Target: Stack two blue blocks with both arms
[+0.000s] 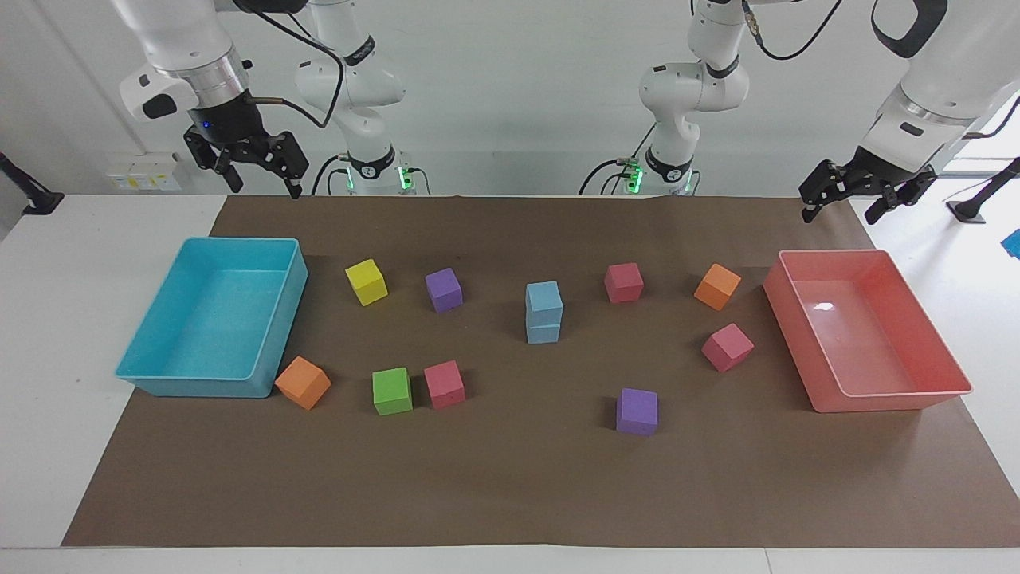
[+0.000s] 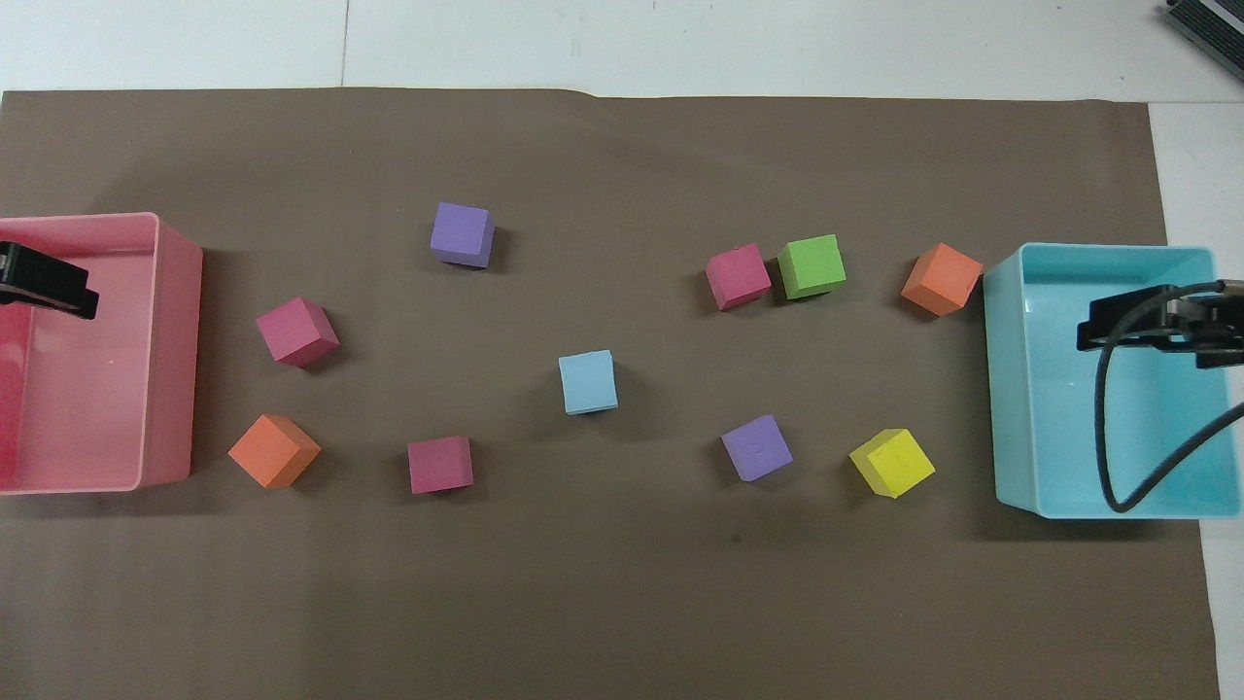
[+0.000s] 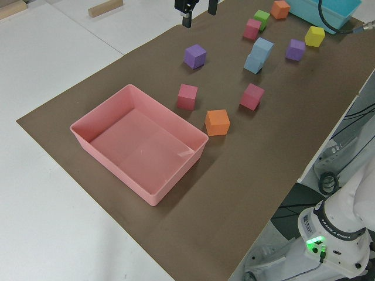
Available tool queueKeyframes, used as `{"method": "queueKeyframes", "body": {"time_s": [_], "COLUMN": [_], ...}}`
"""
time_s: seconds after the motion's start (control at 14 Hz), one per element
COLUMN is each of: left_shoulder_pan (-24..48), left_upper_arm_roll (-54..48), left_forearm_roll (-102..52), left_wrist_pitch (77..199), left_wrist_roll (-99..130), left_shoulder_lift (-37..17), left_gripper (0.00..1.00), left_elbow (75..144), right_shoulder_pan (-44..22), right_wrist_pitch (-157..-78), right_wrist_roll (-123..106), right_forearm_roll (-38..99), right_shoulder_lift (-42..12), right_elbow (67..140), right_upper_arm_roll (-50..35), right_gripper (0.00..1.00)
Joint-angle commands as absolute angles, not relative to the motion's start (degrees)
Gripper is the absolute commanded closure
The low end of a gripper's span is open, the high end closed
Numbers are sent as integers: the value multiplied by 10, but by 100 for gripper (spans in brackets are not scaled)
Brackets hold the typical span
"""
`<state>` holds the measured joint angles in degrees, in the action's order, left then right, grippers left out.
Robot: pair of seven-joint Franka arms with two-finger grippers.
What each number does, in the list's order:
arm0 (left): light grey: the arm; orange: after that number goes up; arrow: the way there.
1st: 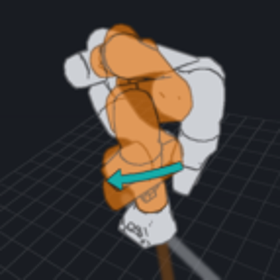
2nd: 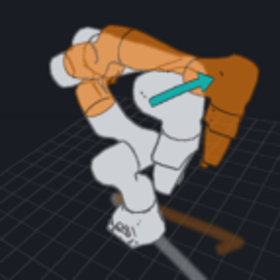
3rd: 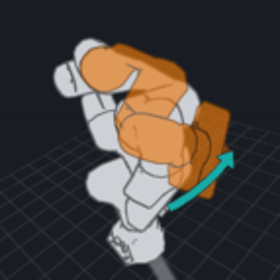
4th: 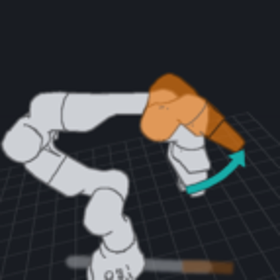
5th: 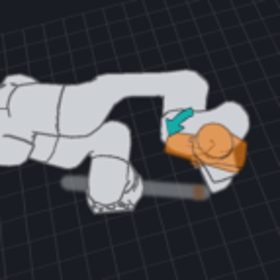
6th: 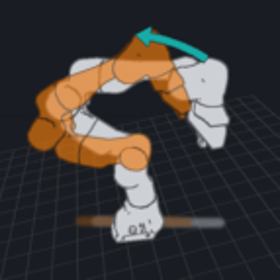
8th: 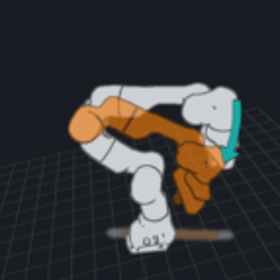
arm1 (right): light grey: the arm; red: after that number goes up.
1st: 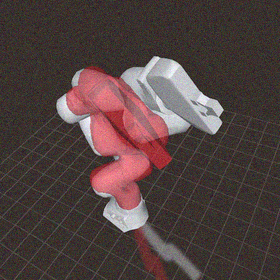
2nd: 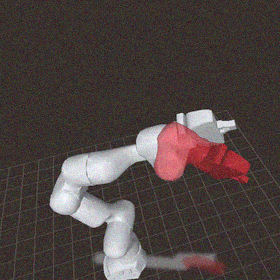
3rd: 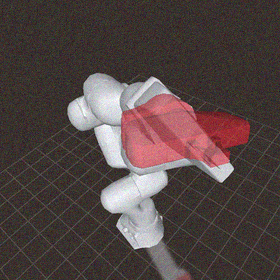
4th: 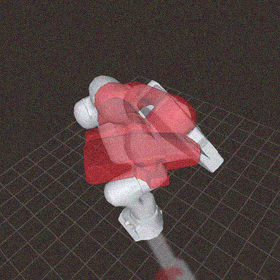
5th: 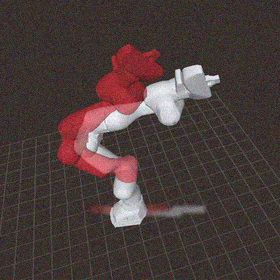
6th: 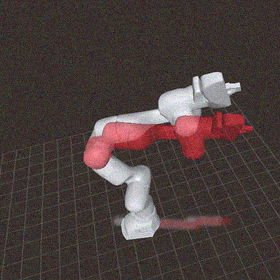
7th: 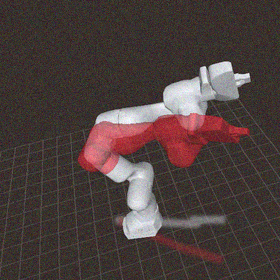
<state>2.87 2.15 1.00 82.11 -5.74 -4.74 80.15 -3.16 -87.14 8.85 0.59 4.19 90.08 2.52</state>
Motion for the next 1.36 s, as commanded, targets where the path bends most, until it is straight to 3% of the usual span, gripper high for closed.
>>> {"method": "queueKeyframes", "body": {"time_s": [0.0, 1.29], "left_shoulder_pan": [24, 23], "left_upper_arm_roll": [19, 19], "left_forearm_roll": [14, 12], "left_wrist_pitch": [822, 822], "left_wrist_roll": [-67, -63], "left_shoulder_lift": [-22, -21], "left_gripper": [0, 0], "left_elbow": [833, 837], "right_shoulder_pan": [-32, 10], "right_wrist_pitch": [-859, -845], "right_wrist_roll": [34, 6], "right_forearm_roll": [-7, -8], "right_shoulder_lift": [47, 50], "right_elbow": [904, 905], "right_upper_arm_roll": [25, 11], "right_gripper": [0, 0]}}
